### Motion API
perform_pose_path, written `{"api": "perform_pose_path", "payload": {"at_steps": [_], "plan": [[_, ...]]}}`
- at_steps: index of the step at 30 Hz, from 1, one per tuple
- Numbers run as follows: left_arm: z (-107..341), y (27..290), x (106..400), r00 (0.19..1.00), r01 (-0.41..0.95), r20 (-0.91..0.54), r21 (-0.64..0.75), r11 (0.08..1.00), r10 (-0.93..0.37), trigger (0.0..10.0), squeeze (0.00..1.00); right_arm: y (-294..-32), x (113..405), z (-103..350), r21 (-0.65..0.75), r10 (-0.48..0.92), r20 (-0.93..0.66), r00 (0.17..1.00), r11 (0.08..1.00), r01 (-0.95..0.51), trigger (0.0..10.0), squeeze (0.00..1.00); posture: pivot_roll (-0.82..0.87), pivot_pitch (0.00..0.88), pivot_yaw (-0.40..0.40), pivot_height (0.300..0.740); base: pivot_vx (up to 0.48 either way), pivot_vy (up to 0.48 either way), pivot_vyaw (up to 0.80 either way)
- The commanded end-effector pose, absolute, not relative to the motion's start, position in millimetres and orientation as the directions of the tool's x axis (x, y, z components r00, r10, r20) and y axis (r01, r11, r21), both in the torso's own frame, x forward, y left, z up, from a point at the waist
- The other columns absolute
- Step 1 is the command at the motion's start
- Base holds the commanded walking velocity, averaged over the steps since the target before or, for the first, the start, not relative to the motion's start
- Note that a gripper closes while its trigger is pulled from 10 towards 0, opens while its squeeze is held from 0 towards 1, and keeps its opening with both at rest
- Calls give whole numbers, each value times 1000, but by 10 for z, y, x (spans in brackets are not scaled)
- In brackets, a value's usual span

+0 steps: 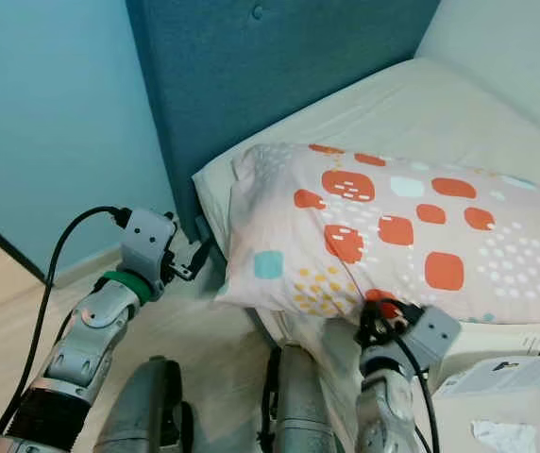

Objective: Clean up the room

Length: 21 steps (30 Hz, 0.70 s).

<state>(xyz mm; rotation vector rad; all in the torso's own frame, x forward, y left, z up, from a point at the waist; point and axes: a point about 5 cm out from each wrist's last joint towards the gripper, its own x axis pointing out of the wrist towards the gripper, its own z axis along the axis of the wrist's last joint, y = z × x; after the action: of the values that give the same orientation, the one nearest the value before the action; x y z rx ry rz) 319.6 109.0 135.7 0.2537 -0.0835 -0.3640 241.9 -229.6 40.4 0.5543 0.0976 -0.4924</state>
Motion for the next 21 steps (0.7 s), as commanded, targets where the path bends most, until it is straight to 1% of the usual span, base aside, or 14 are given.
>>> {"api": "perform_pose_path", "payload": {"at_steps": [1, 2, 3, 5, 7, 8, 9, 10, 12, 15, 16, 17, 19, 21], "plan": [[1288, 1082, 3167, 931, 349, 9, 261, 900, -364, 10000, 0, -2357, 2363, 398, 579, -441, -223, 869, 657, 482, 10000, 0, -15, 201, 16, 622, 0, 0, 0], [1284, 1081, 3165, 931, 350, 7, 261, 899, -365, 10000, 0, -2369, 2365, 406, 622, -444, -222, 868, 621, 477, 10000, 0, -12, 202, 15, 622, 0, 0, 0], [1284, 1081, 3165, 931, 350, 7, 261, 899, -365, 10000, 0, -2369, 2365, 406, 622, -444, -222, 868, 621, 477, 10000, 0, -12, 202, 15, 622, 0, 0, 0], [1288, 1076, 3164, 931, 351, 8, 262, 899, -365, 10000, 0, -2371, 2370, 399, 690, -438, -229, 869, 556, 463, 10000, 0, -8, 204, 15, 622, 0, 0, 0], [1294, 1077, 3166, 932, 348, 9, 263, 900, -363, 10000, 0, -2354, 2385, 392, 718, -405, -219, 887, 549, 428, 10000, 0, -7, 205, 17, 622, 0, 0, 0], [1297, 1080, 3165, 932, 347, 10, 263, 900, -362, 10000, 0, -2327, 2413, 395, 751, -365, -202, 909, 538, 383, 10000, 286, -6, 209, 19, 622, 0, 0, 0], [1297, 1080, 3165, 932, 347, 10, 263, 900, -362, 10000, 0, -2327, 2413, 395, 751, -365, -202, 909, 538, 383, 10000, 286, -6, 209, 19, 622, 0, 0, 0], [1296, 1083, 3162, 932, 346, 8, 265, 900, -361, 10000, 0, -2292, 2452, 411, 804, -308, -177, 935, 503, 318, 10000, 1000, -4, 209, 19, 622, 0, 0, 0], [1293, 1084, 3160, 932, 346, 7, 267, 899, -361, 10000, 0, -2283, 2465, 417, 823, -294, -171, 940, 483, 300, 10000, 1000, -4, 209, 19, 622, 0, 0, 0], [1295, 1089, 3157, 934, 342, 7, 268, 901, -357, 10000, 0, -2283, 2493, 354, 869, -271, -194, 943, 399, 293, 10000, 1000, 8, 216, 20, 622, 0, 0, 0], [1295, 1089, 3157, 934, 342, 7, 268, 901, -357, 10000, 0, -2283, 2493, 354, 869, -271, -194, 943, 399, 293, 10000, 1000, 8, 216, 20, 622, 0, 0, 0], [1299, 1091, 3156, 935, 340, 7, 268, 901, -355, 10000, 0, -2298, 2518, 294, 888, -269, -215, 939, 347, 303, 10000, 1000, 14, 222, 22, 622, 0, 0, 0], [1299, 1091, 3156, 935, 340, 7, 268, 901, -355, 10000, 0, -2298, 2518, 294, 888, -269, -215, 939, 347, 303, 10000, 1000, 14, 222, 22, 622, 0, 0, 0], [1300, 1093, 3144, 935, 339, 6, 270, 901, -354, 10000, 0, -2311, 2587, 276, 912, -252, -204, 946, 302, 277, 10000, 1000, 28, 234, 25, 622, 0, 0, 0]]}}
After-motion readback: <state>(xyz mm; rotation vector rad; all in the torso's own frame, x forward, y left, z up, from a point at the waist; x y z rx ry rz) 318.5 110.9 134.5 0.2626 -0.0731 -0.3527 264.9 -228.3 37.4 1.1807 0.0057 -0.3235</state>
